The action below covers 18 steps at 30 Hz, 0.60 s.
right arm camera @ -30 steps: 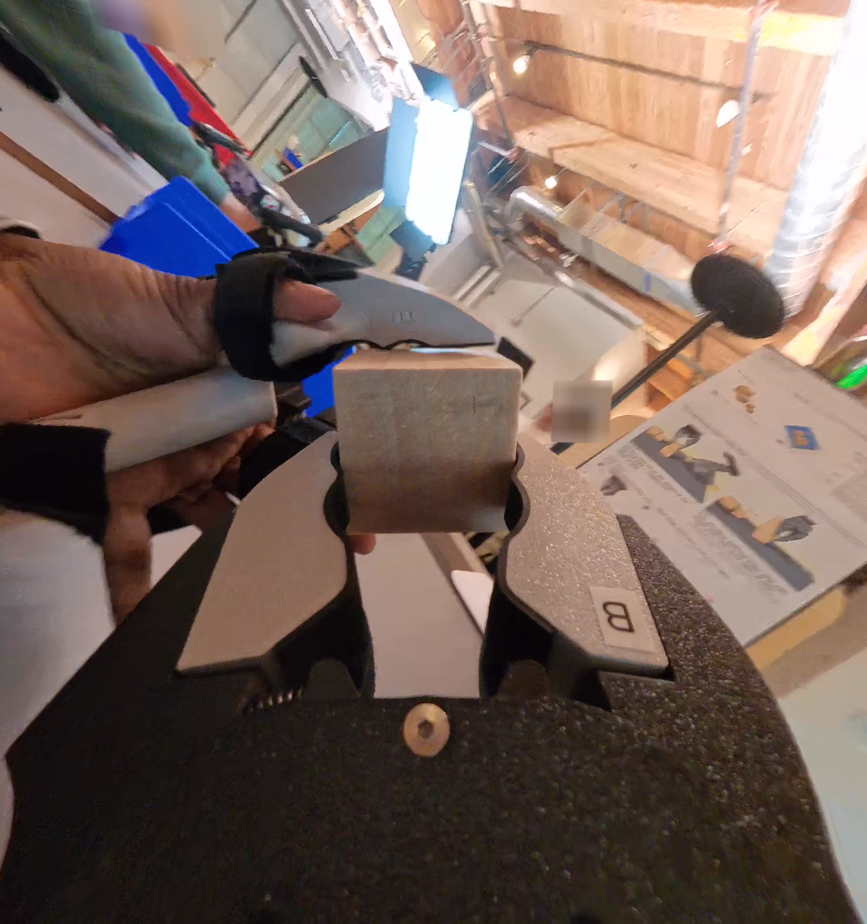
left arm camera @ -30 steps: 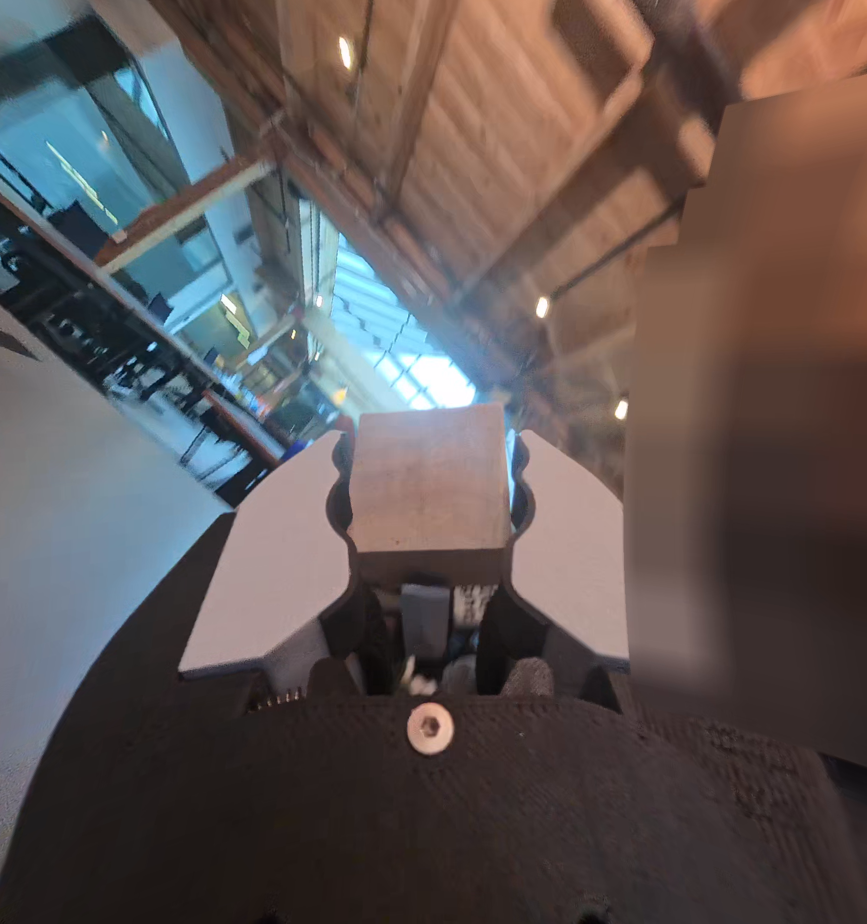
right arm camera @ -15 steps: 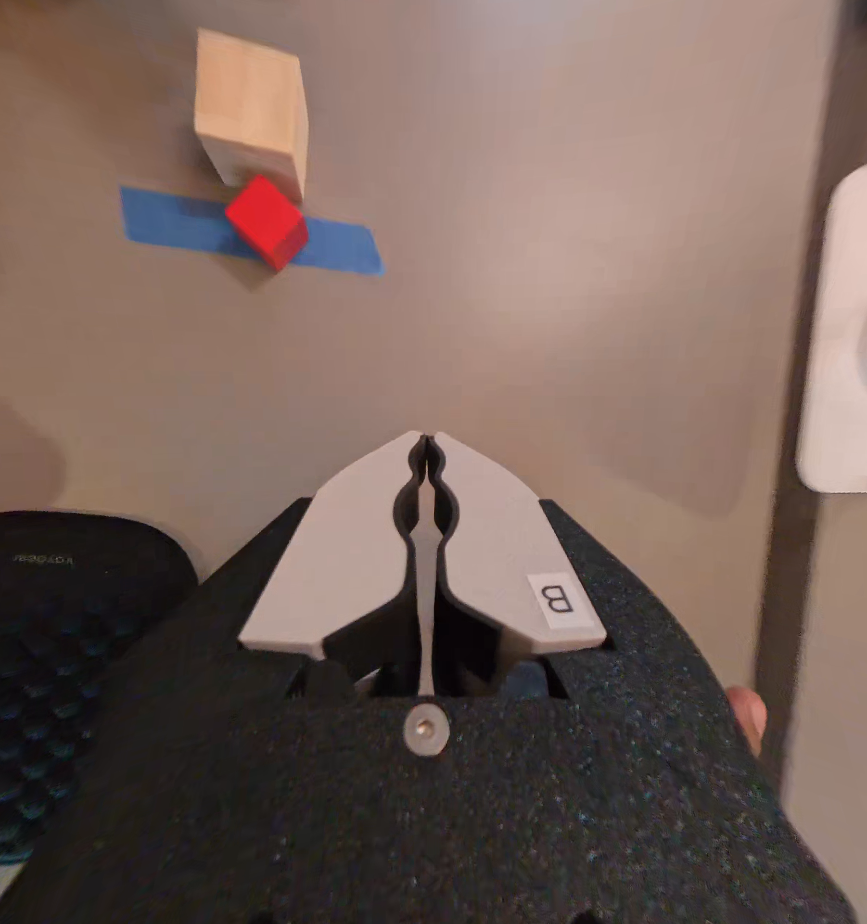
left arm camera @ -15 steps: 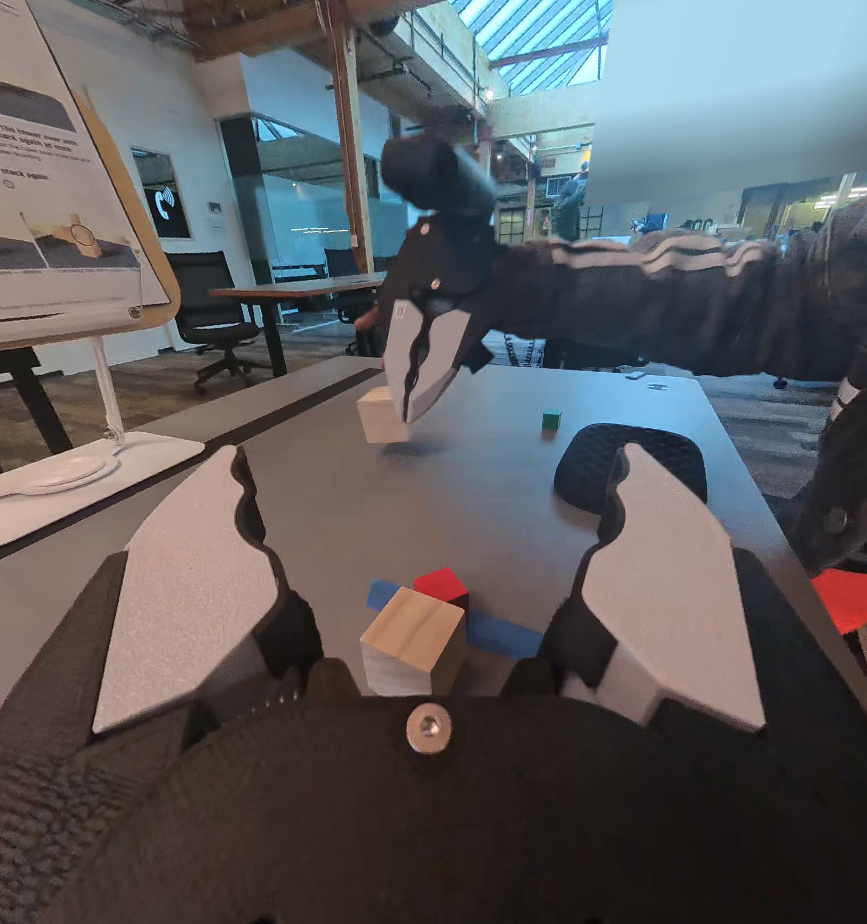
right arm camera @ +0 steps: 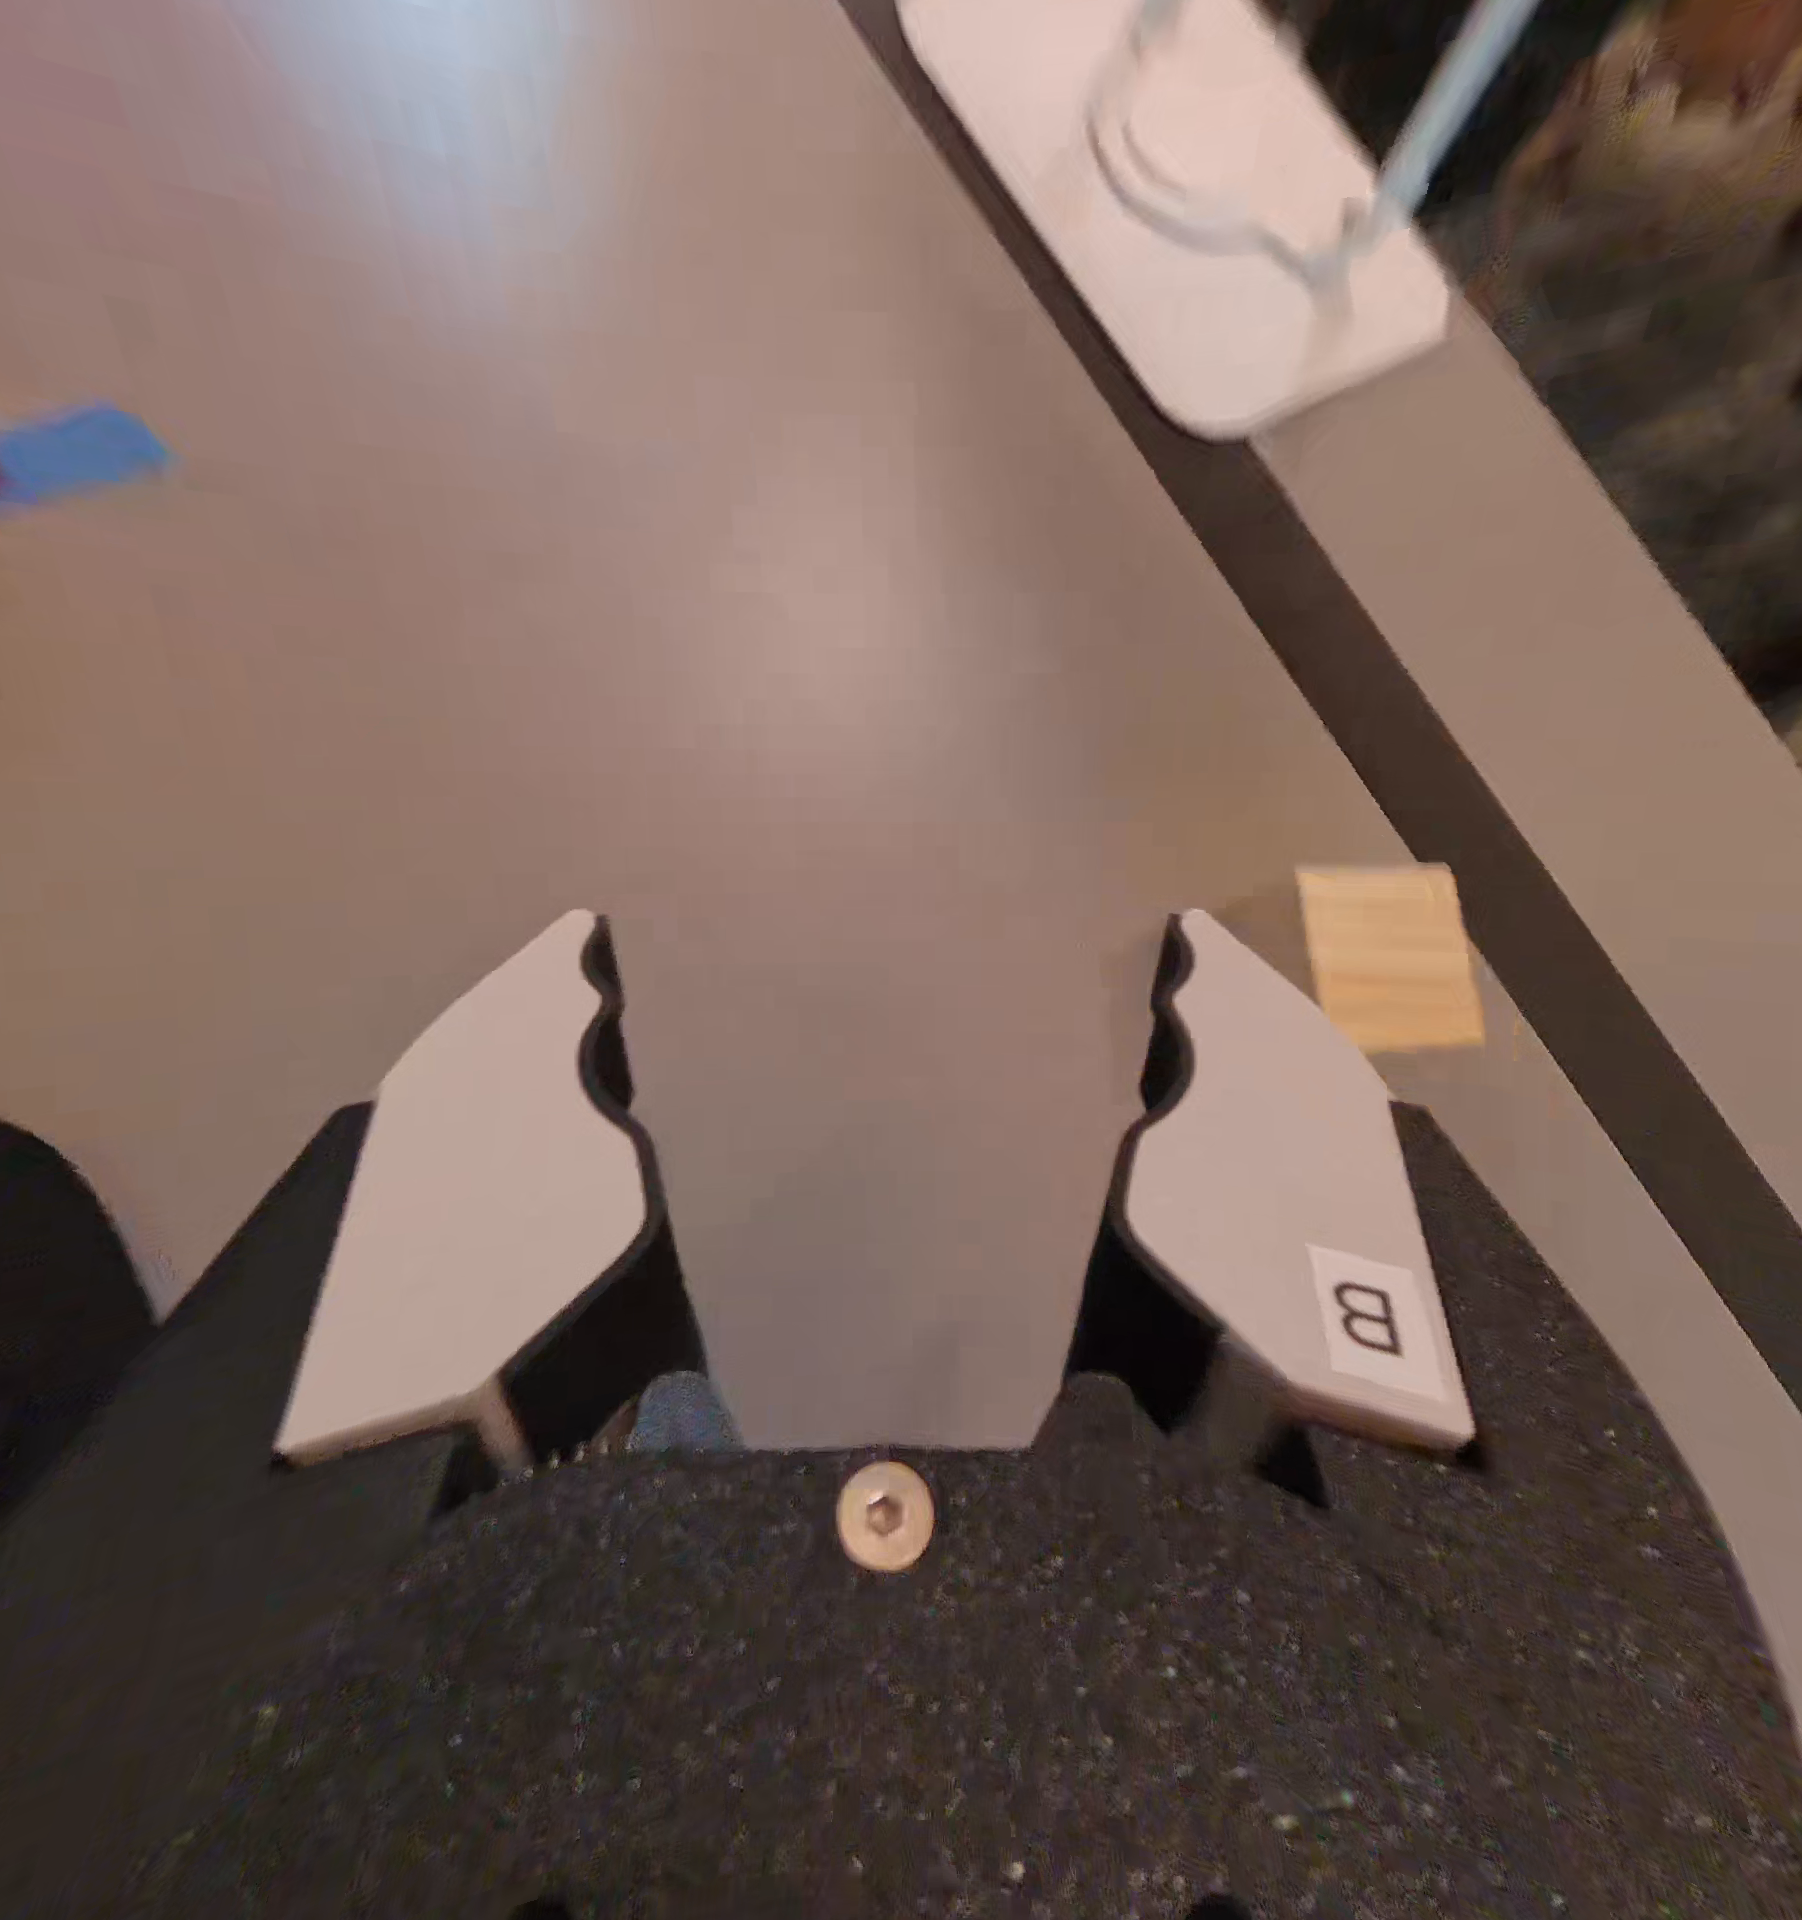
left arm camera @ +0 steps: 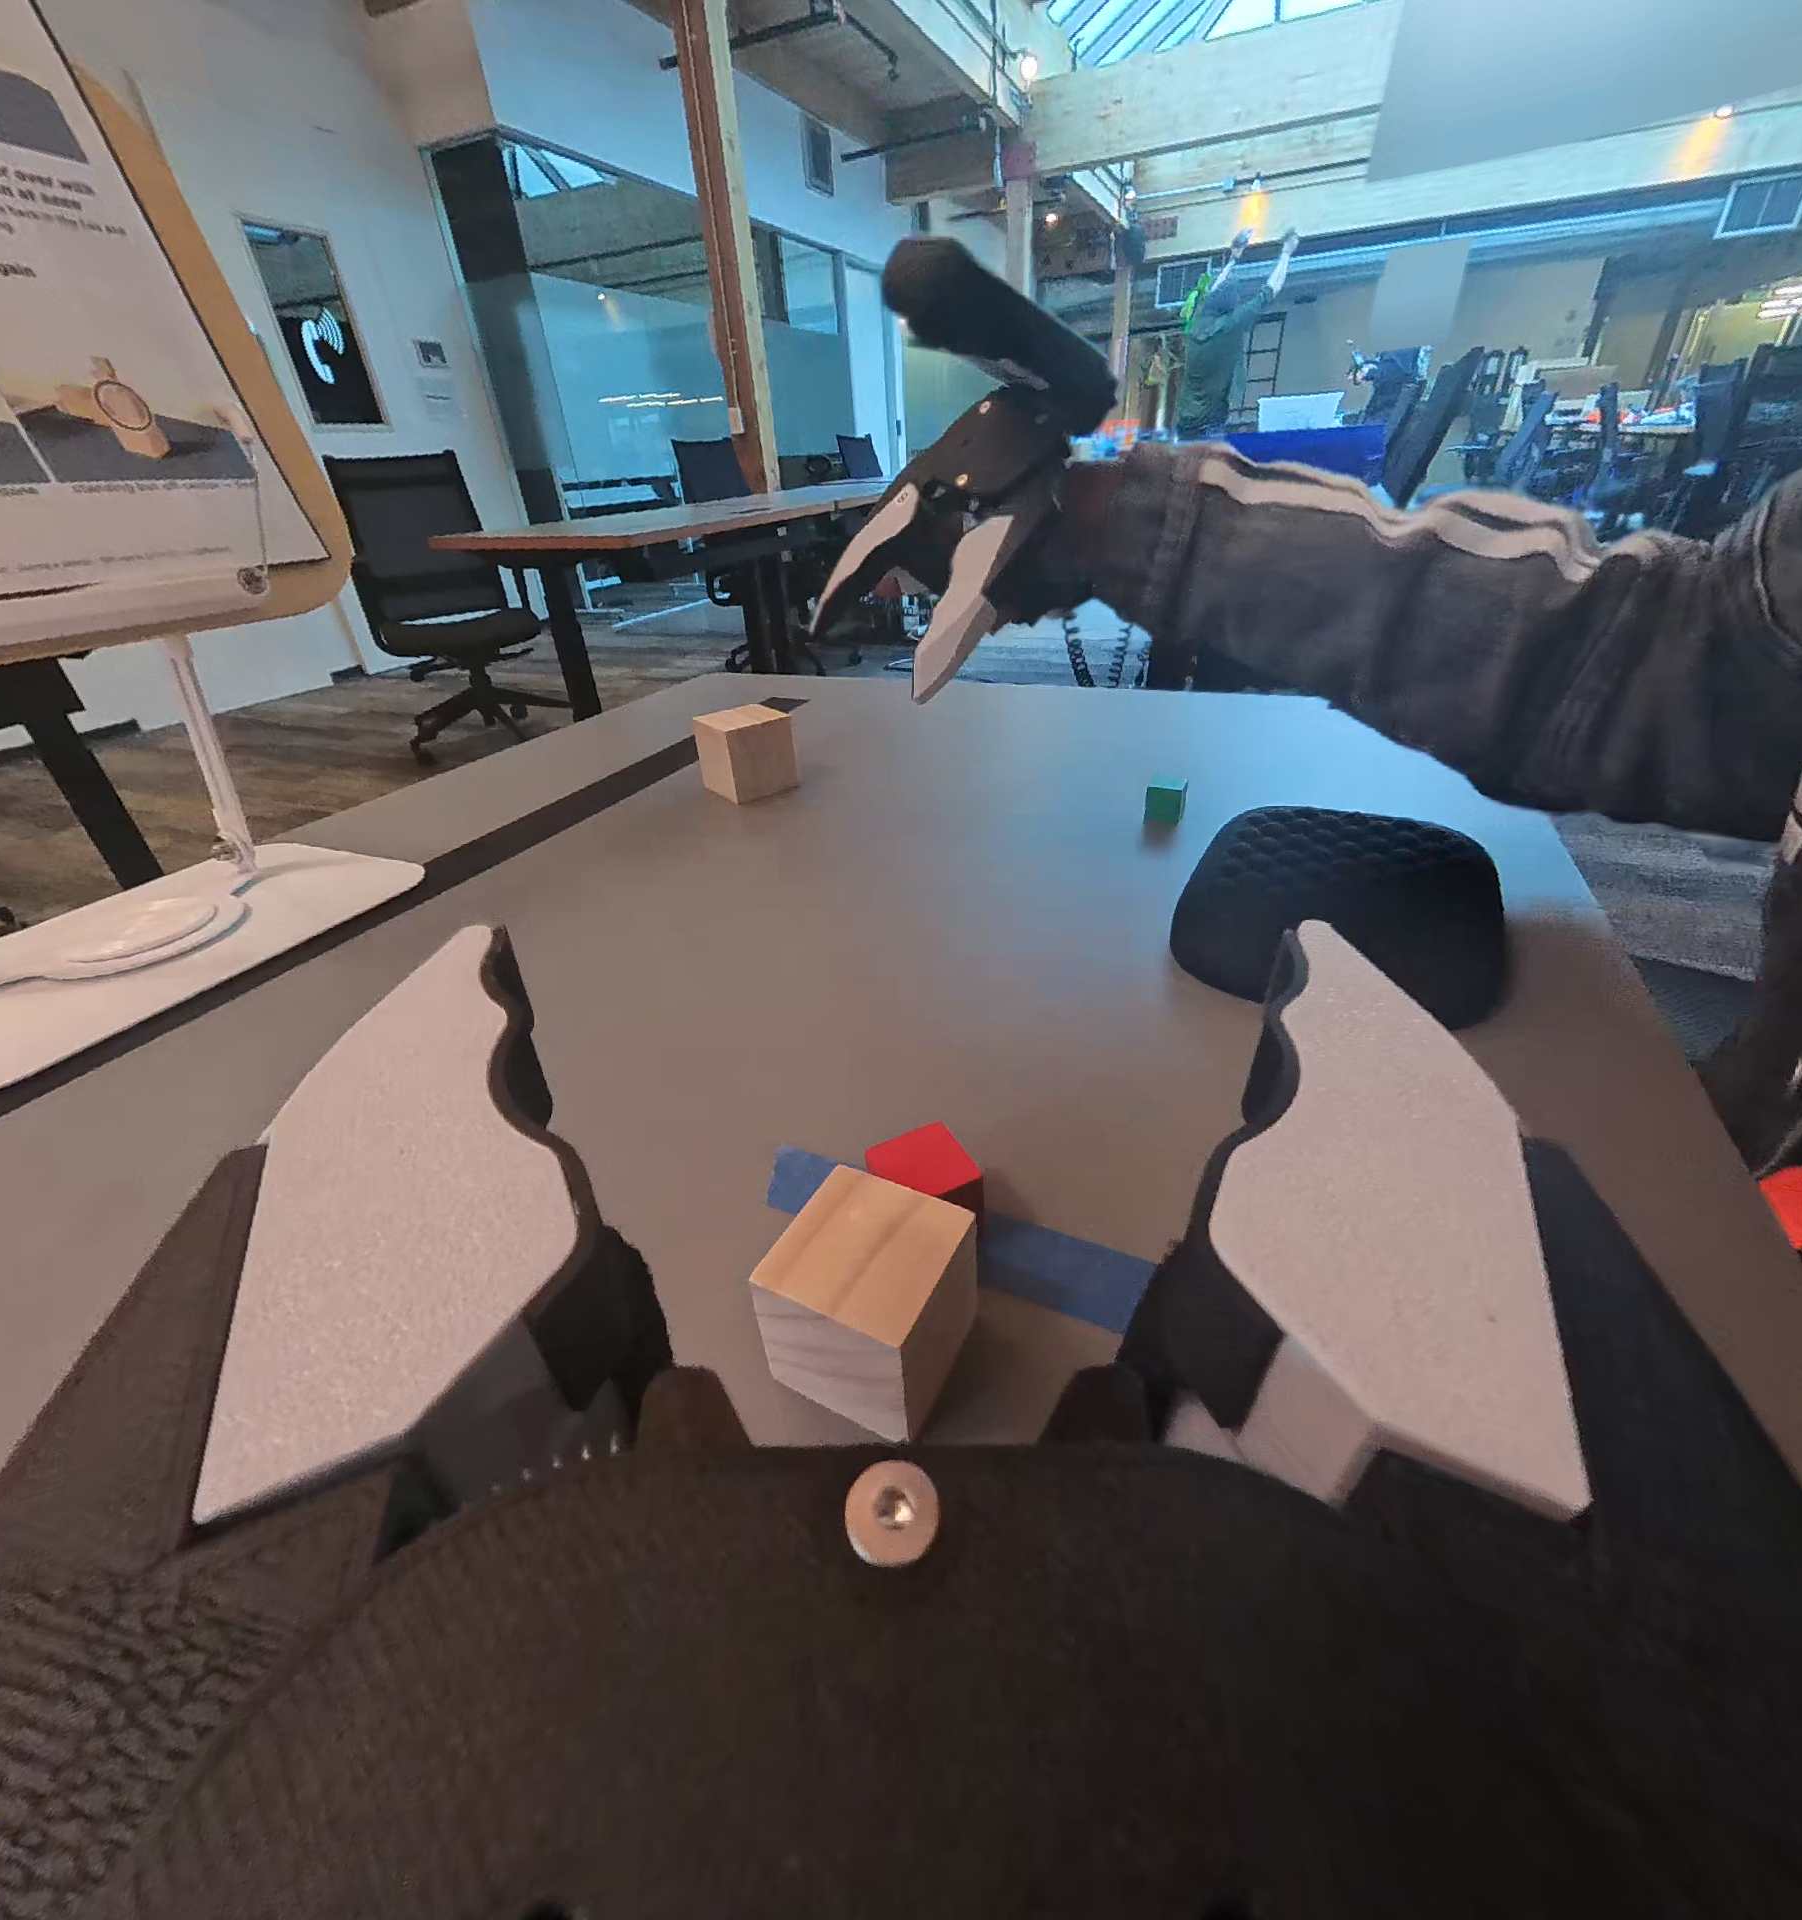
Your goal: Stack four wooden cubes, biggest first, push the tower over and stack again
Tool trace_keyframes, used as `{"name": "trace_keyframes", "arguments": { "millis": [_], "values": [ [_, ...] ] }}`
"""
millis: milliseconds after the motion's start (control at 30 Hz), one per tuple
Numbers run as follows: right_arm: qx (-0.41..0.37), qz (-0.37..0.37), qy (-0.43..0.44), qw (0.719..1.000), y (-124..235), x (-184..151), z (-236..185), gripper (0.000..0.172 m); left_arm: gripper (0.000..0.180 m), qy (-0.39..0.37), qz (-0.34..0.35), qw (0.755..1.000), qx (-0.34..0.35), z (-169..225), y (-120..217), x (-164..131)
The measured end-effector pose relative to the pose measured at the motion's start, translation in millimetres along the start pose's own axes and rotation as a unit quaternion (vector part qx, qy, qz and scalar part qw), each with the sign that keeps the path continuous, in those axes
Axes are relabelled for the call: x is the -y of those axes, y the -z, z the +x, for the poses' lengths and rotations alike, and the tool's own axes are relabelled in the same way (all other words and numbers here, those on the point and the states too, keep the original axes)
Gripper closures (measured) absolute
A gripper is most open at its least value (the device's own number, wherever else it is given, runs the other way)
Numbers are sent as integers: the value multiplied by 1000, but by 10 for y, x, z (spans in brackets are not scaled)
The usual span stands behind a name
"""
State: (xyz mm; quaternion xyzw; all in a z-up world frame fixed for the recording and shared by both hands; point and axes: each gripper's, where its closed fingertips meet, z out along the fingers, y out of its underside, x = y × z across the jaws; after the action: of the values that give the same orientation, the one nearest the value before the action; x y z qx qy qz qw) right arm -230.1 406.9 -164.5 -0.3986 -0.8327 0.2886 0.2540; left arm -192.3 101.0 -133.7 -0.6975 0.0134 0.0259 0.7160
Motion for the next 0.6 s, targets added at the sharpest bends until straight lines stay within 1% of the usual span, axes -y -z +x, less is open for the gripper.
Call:
{"name": "trace_keyframes", "arguments": {
  "millis": [67, 167, 233, 333, 400, 467, 533, 567, 600],
  "values": [
    [4, -39, 0, 999, -37, -155, 297, 73, 49, -1, -5, 1000, -1, -4, -5, -22],
    [34, -80, -5, 996, -181, -224, 686, 73, 49, -9, -10, 1000, -4, 14, -18, -40],
    [39, -125, 1, 991, -297, -279, 950, 74, 49, -14, -16, 1000, -9, 32, -27, -58],
    [54, -185, -4, 981, -507, -398, 1238, 76, 49, -18, -16, 1000, -12, 40, -31, -69],
    [70, -216, -25, 974, -641, -499, 1334, 78, 49, -21, -16, 1000, -10, 31, -31, -71],
    [92, -242, -44, 965, -744, -593, 1328, 79, 49, -19, -14, 1000, -9, 20, -28, -76],
    [93, -266, -37, 959, -820, -699, 1332, 82, 49, -13, -17, 1000, -8, 6, -28, -88],
    [94, -273, -30, 957, -850, -741, 1323, 89, 49, -13, -15, 1000, -8, 5, -28, -84],
    [100, -275, -22, 956, -868, -759, 1302, 106, 49, -13, -14, 1000, -9, 7, -29, -78]
  ]
}}
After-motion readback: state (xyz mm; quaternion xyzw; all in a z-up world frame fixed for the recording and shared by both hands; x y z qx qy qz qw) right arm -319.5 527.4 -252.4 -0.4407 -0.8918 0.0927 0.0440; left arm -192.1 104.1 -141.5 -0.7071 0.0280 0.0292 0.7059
